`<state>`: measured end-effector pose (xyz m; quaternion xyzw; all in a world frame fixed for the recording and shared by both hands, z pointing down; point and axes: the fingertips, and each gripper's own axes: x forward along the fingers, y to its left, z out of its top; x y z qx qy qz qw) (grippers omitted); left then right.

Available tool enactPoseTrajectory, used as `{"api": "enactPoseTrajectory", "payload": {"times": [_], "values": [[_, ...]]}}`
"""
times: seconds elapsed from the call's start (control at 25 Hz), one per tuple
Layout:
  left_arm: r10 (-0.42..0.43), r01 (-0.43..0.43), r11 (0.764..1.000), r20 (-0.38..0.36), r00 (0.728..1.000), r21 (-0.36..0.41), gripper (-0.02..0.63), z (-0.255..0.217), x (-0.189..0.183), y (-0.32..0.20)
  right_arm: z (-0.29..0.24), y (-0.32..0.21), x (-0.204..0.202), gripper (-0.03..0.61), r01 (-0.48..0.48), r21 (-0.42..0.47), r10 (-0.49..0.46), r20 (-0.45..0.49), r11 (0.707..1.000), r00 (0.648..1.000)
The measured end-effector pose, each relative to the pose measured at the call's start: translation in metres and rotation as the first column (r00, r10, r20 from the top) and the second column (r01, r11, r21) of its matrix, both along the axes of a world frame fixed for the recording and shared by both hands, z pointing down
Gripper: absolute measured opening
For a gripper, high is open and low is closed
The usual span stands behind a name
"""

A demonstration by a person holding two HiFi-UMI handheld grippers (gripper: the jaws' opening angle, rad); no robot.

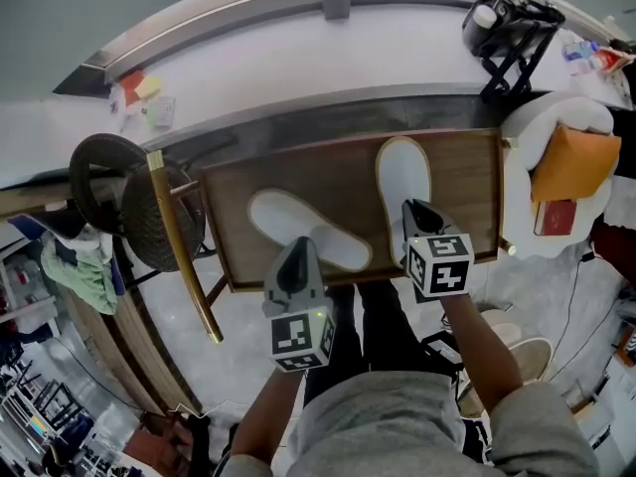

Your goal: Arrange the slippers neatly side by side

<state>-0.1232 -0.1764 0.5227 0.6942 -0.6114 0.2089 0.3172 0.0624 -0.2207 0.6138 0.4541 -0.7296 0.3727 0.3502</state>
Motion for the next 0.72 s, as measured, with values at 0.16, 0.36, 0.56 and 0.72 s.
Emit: {"api": "enactPoseTrajectory", "payload": {"times": [0.16, 0.36, 0.56, 0.72], "values": [[-0.015, 0.016, 1.000, 0.022, 1.000, -0.009, 0.021, 0.005, -0.004, -0.003, 0.005, 0.000, 0.000, 0.038, 0.038, -0.006, -0.038, -0.007, 0.999, 0.999], [-0.011, 0.013, 0.999, 0.031, 0.999, -0.050, 0.026, 0.017, -0.004, -0.003, 0.005, 0.003, -0.004, 0.124, 0.065, -0.012, -0.065, 0.014, 0.998, 0.998], [-0.020, 0.022, 0.995, 0.020, 1.000, -0.101, 0.254, 0.034, 0.001, 0.003, -0.007, 0.001, 0.002, 0.135, 0.060, 0.072, -0.059, -0.016, 0.996, 0.998], [-0.040, 0.050, 0.991, 0.086, 0.995, -0.125, 0.268, 0.051, -0.007, 0.008, -0.023, -0.003, 0.004, 0.135, 0.063, 0.137, -0.059, -0.031, 0.988, 0.998]]}}
